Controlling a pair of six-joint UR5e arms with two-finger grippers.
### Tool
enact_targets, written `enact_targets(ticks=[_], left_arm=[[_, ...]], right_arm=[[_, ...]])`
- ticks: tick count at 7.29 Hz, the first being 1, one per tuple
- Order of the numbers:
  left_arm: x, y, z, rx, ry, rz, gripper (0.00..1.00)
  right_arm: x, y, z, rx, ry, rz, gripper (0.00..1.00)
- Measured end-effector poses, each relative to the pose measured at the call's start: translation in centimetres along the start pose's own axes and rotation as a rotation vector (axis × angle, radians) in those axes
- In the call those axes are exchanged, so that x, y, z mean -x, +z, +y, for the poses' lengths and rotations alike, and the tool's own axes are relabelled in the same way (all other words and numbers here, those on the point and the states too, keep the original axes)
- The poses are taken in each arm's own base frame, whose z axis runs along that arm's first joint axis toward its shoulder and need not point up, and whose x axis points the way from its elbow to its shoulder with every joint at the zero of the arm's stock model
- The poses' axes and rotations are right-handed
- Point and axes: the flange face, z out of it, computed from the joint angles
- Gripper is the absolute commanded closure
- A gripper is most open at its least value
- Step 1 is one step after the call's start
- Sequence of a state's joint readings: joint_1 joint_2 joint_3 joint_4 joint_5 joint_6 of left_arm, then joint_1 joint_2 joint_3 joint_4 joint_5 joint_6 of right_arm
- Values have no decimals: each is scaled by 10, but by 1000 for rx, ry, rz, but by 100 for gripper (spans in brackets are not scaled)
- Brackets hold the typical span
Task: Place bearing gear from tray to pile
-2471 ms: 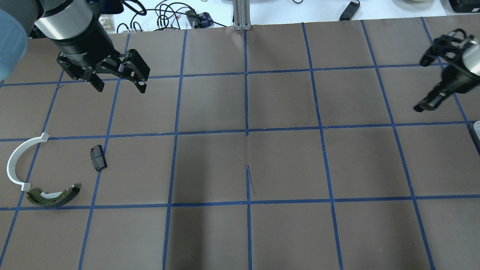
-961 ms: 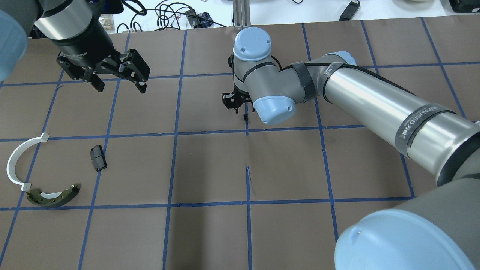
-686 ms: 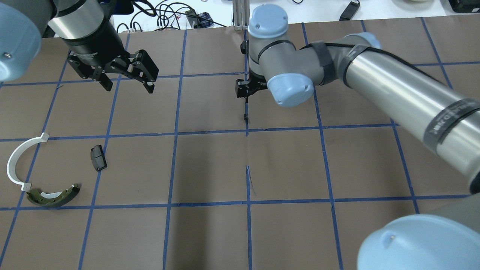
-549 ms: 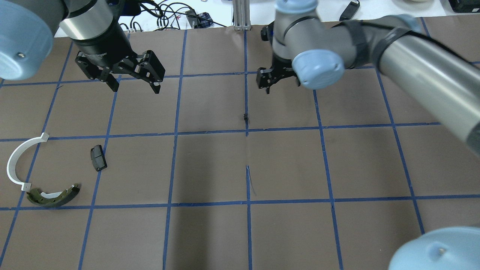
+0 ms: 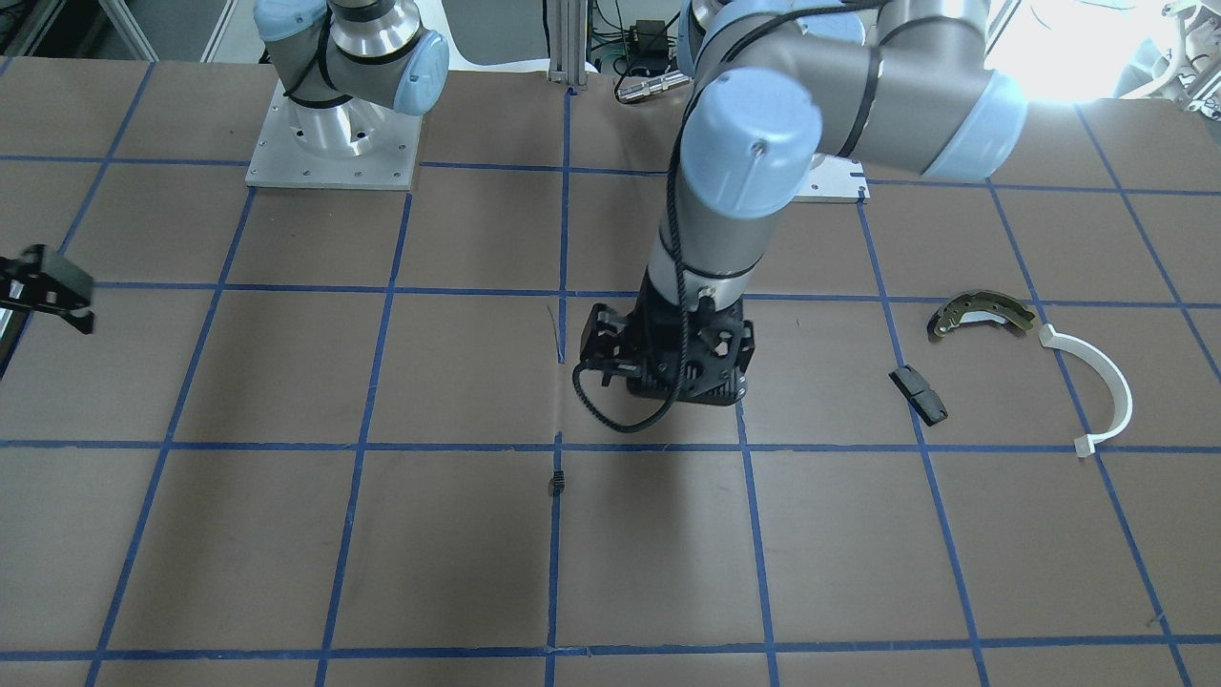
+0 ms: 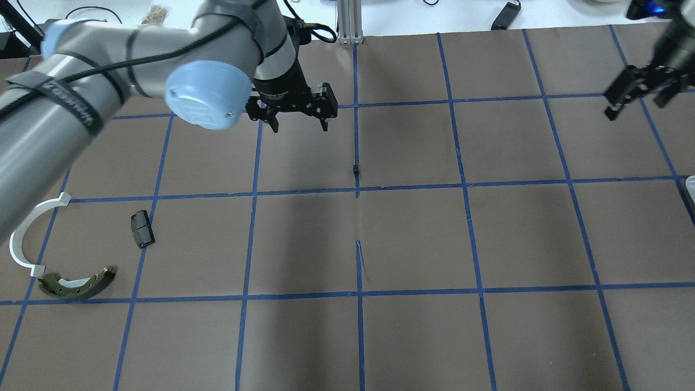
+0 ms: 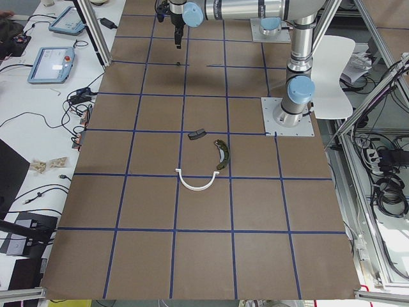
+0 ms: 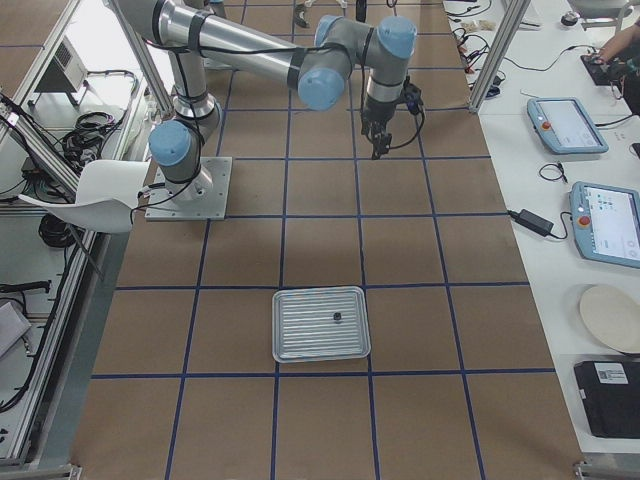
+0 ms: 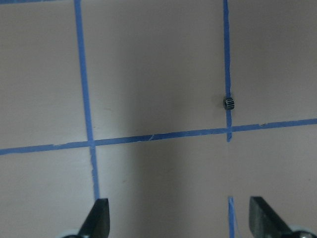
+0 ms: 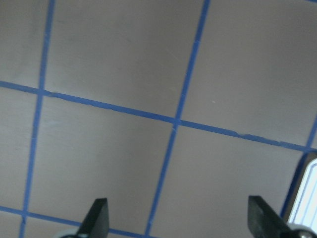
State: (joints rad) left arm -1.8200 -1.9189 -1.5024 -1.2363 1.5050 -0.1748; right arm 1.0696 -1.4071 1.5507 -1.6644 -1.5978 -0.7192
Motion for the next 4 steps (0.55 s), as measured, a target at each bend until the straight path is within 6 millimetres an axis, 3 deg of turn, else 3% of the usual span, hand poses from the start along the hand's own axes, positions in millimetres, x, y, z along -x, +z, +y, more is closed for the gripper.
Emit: enact_targets(ticks=[2, 3, 4], left_arm=[[-43, 73, -8, 24, -25, -50, 0], [-60, 100, -13, 21, -45, -77, 0], [-72, 126, -20, 25, -62, -93, 0]], right_arm=[[-130, 52, 55, -11, -25, 23, 0], [-182, 89, 75, -17, -40, 30, 0], [-218, 126, 90, -14, -42, 22, 3]])
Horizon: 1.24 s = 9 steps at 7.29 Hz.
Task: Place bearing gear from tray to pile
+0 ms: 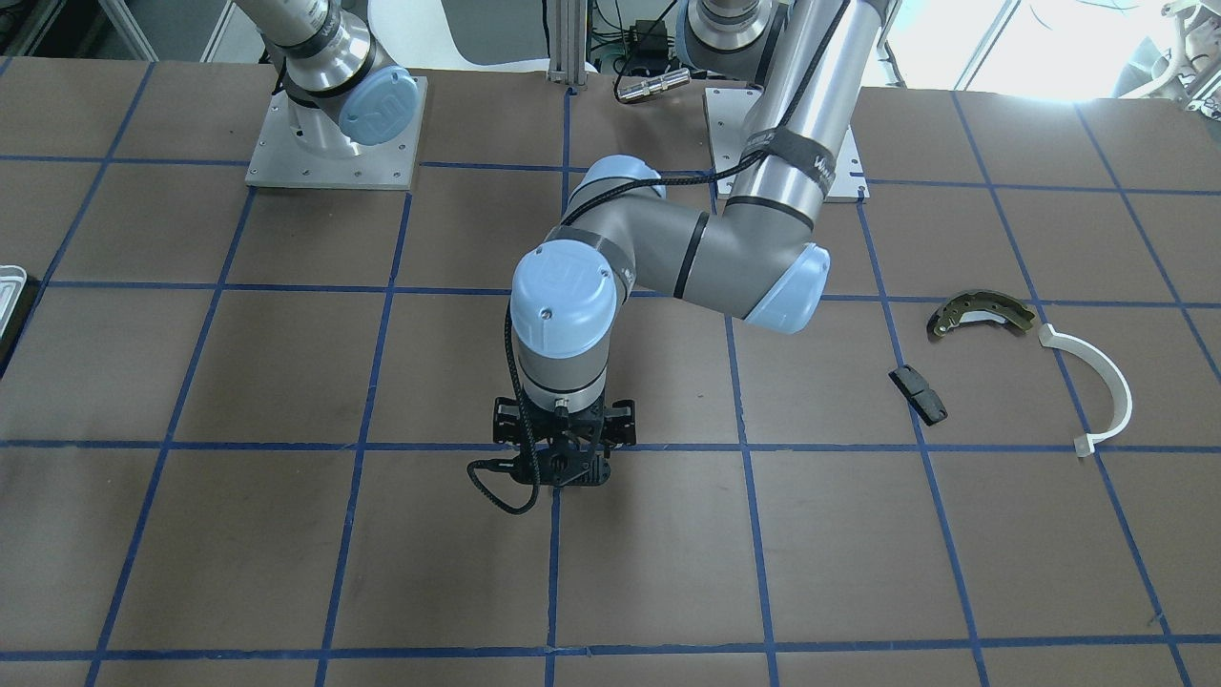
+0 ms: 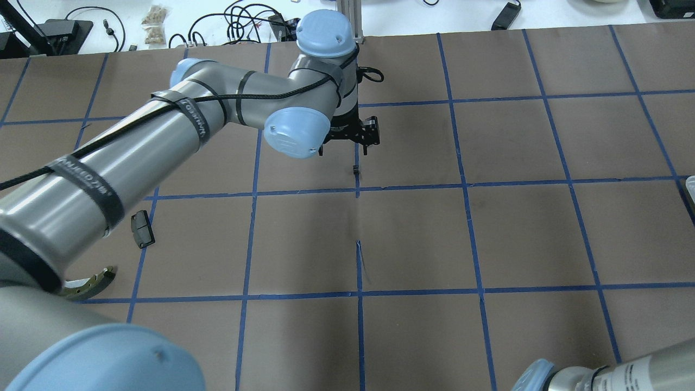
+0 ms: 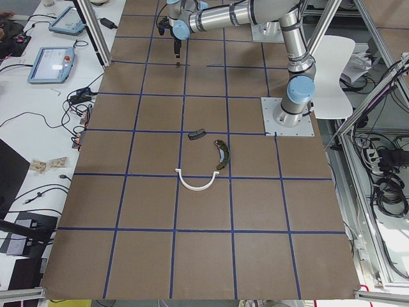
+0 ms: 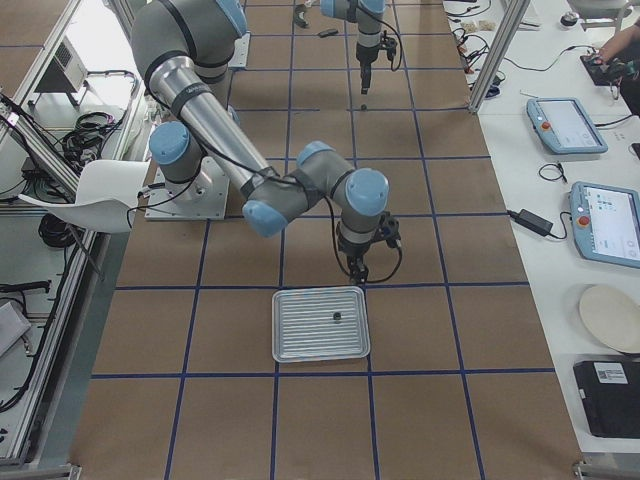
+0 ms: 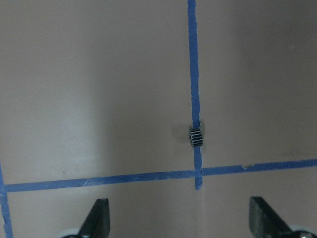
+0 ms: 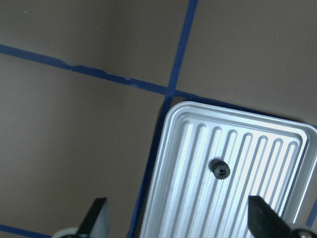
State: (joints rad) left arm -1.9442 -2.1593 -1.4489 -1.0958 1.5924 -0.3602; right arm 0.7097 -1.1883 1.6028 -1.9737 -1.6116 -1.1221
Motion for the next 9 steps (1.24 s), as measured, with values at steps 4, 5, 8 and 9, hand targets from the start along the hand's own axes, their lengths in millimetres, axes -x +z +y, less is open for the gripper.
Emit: enact_targets(ticks=[4, 5, 8, 9], left_arm=[[-14, 65, -13, 24, -73, -32, 59], [-14, 71, -13, 30, -104, -37, 78], [-13, 66, -14, 30, -137, -37, 92], [-11, 65, -12, 34, -141, -37, 92]], right_arm=[[-49, 99, 22, 8, -42, -20, 20], [-52, 109, 23, 3, -49, -17, 33], [-56, 120, 22, -4, -76, 0, 64], [-56, 121, 22, -4, -75, -1, 73]])
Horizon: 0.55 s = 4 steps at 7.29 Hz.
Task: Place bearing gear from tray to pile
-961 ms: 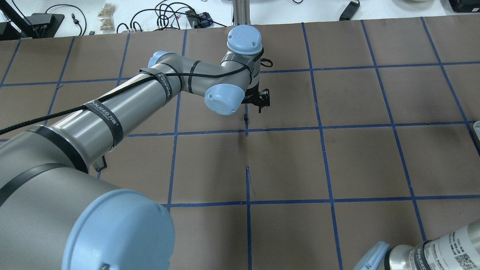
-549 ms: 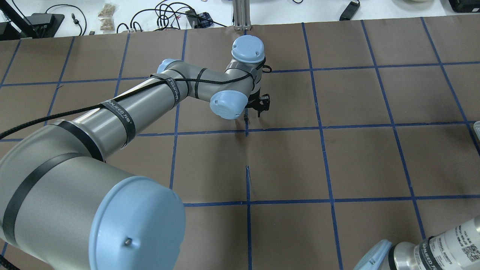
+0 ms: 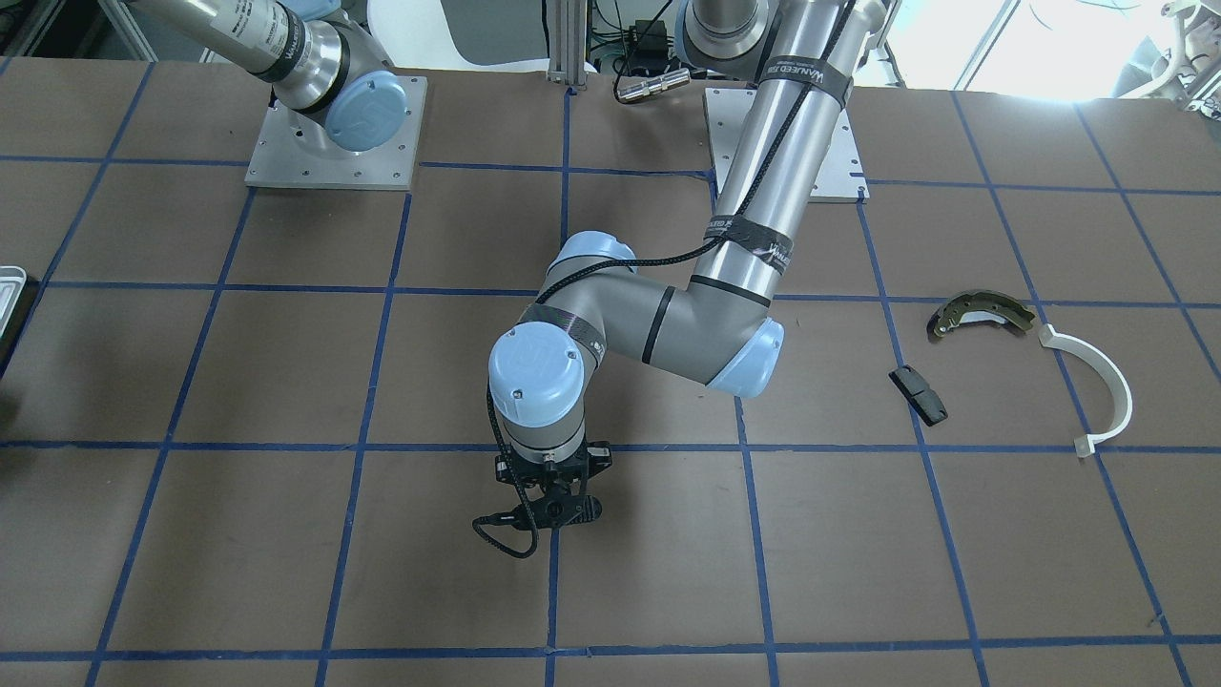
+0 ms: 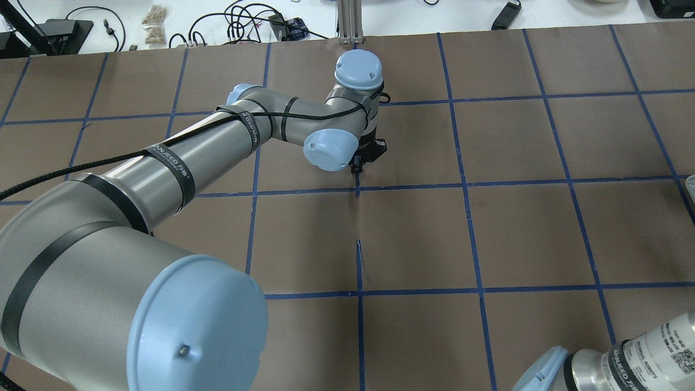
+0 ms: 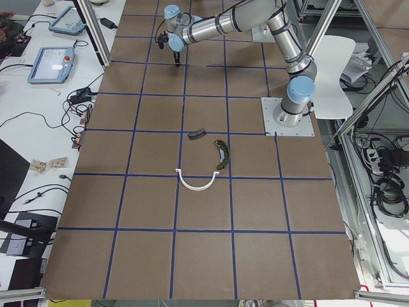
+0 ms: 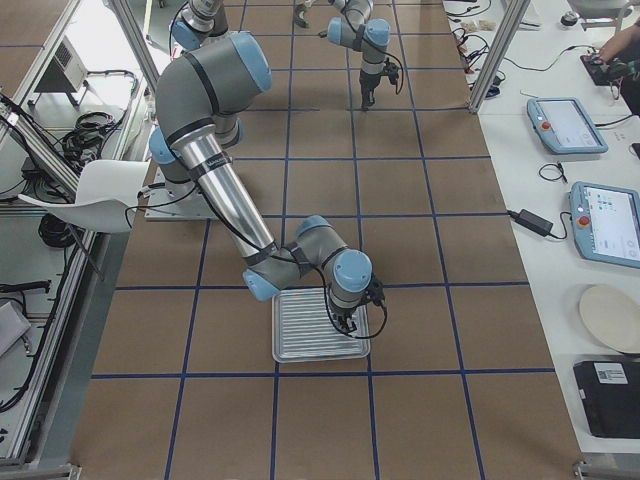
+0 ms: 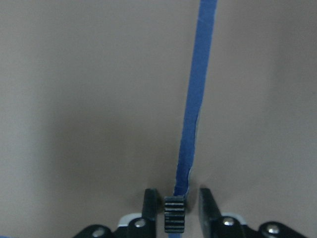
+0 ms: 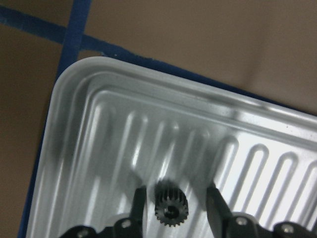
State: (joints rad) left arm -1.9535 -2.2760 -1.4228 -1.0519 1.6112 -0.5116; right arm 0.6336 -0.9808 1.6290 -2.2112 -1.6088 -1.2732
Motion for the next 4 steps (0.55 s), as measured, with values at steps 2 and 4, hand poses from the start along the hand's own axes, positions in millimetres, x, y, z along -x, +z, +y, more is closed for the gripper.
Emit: enact_targets(ticks=[2, 4], left_arm=[[17, -9, -7, 15, 5, -8, 92], [111, -45, -46, 72, 24, -30, 95]], right_arm=[[-1, -7, 1, 7, 8, 11, 74], [12, -49, -1, 7, 49, 24, 74]])
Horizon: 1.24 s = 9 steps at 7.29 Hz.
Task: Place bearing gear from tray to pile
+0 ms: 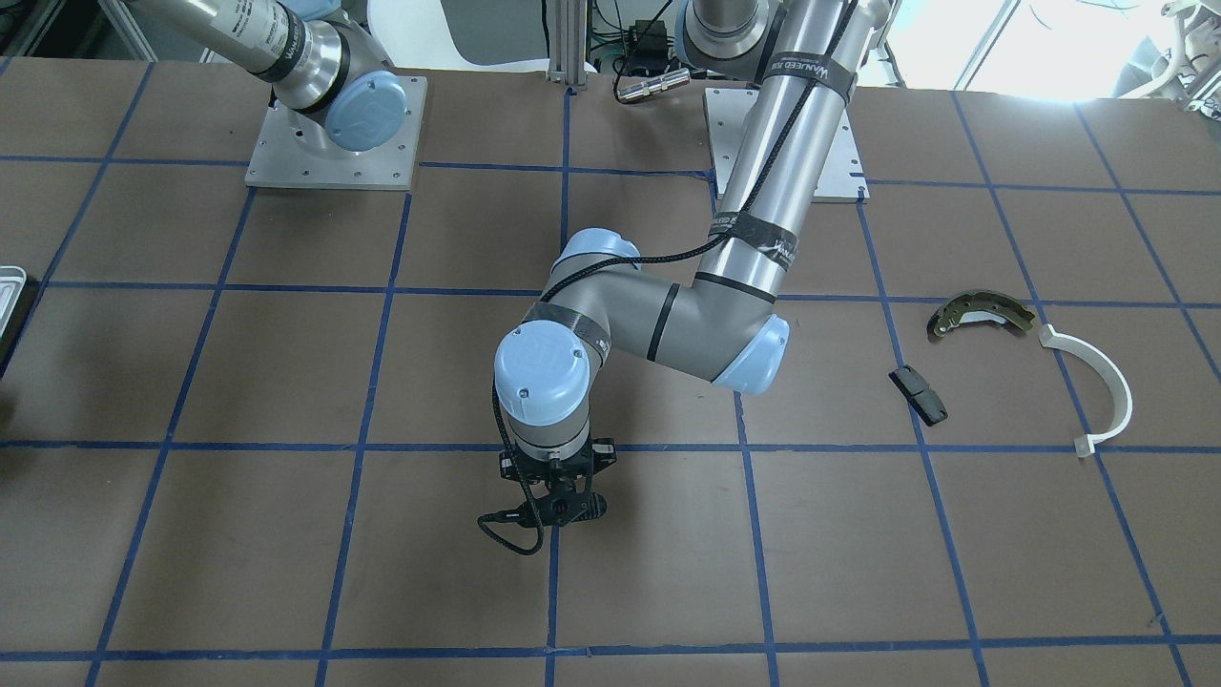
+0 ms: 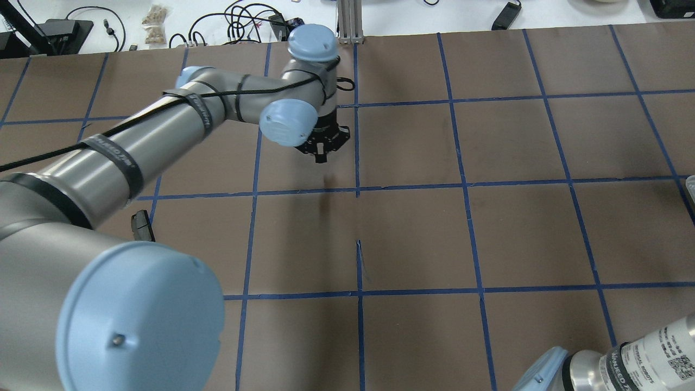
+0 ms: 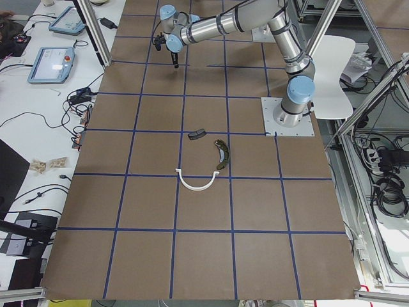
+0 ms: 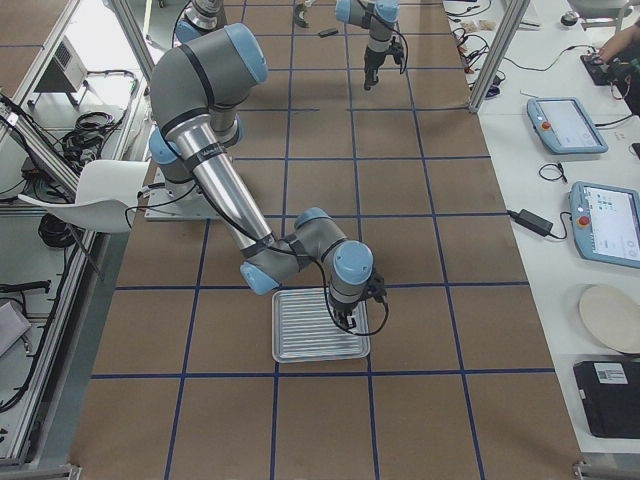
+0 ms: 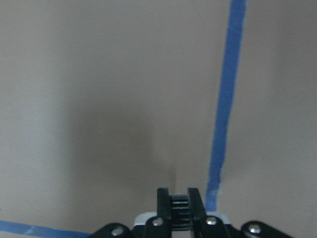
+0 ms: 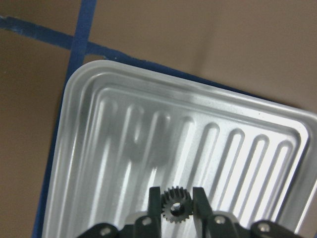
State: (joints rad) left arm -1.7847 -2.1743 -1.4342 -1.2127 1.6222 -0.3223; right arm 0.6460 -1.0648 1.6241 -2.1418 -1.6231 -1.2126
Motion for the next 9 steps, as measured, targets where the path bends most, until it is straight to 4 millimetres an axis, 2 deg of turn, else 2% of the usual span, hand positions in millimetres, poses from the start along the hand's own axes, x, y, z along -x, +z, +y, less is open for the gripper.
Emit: enact_targets(ticks=[1, 2, 3, 5, 6, 7, 8, 9], left_arm=[[55, -16, -7, 24, 17, -3, 96], [110, -19, -10, 46, 41, -5, 96], [173, -15, -10, 66, 79, -6, 96], [299, 6, -1, 93, 154, 20, 95], [353, 22, 7, 83, 177, 32, 94], [395, 34, 16, 59, 207, 28, 94], [430, 46, 26, 47, 233, 22, 88], [457, 58, 36, 36, 258, 21, 41]], right_arm=[[23, -35, -8, 7, 41, -21, 74], [61, -71, -28, 24, 70, -47, 73], [107, -99, -51, 48, 104, -72, 73], [226, -134, -95, 83, 225, -77, 73], [300, -140, -117, 90, 309, -64, 73], [373, -139, -141, 88, 391, -48, 73], [447, -132, -167, 64, 473, -42, 72], [516, -119, -192, 27, 539, -53, 72]])
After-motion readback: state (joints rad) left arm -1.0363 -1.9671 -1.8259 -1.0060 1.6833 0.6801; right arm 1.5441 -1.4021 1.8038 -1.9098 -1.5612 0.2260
